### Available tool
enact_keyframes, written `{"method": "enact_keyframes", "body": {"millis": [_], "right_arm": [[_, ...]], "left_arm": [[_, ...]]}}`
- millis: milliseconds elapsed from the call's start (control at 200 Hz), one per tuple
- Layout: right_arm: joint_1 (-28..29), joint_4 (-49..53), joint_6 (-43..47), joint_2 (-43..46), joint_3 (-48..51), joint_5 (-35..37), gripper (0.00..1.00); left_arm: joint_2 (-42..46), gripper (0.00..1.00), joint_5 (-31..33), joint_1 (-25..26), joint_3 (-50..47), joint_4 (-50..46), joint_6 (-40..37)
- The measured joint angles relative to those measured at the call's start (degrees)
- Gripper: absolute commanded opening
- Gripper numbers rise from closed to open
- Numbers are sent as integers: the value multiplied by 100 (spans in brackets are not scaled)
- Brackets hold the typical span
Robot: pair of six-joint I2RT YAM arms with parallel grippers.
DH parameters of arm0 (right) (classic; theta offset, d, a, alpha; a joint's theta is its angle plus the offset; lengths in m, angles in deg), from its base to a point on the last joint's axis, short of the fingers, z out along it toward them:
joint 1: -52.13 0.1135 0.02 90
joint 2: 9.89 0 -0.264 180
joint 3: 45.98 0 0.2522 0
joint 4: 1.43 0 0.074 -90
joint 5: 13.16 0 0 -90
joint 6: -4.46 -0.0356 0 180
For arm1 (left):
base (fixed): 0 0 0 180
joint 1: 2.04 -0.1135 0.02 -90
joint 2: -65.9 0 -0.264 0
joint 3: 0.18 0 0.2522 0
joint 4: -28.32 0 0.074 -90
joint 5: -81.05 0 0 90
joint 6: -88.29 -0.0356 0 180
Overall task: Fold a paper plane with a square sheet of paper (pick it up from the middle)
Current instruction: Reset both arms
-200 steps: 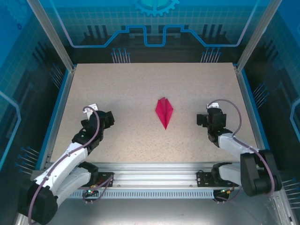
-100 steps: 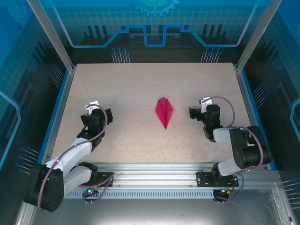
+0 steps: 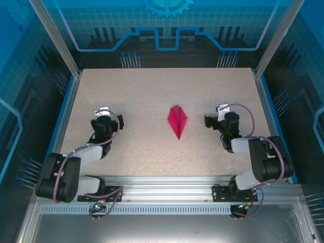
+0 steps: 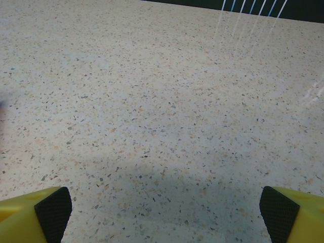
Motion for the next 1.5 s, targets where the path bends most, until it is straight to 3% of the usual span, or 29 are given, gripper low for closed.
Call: {"method": "enact_keyframes", "body": {"millis": [330,505,695,1495], "right_arm": [[-11,0,0,0,0,-24,99],[-11,0,0,0,0,-39,99],[-11,0,0,0,-2,-39,99],[-11,0,0,0,-4,-39,99]], "left_arm": [[-334,98,-525,-186,229,243,-162],[-1086,97,-815,-286,74,1403,-273],[-1270,98,-1423,-455,107,1360,-374],[-1270,99,-1709,-492,114,1375,-398]]}}
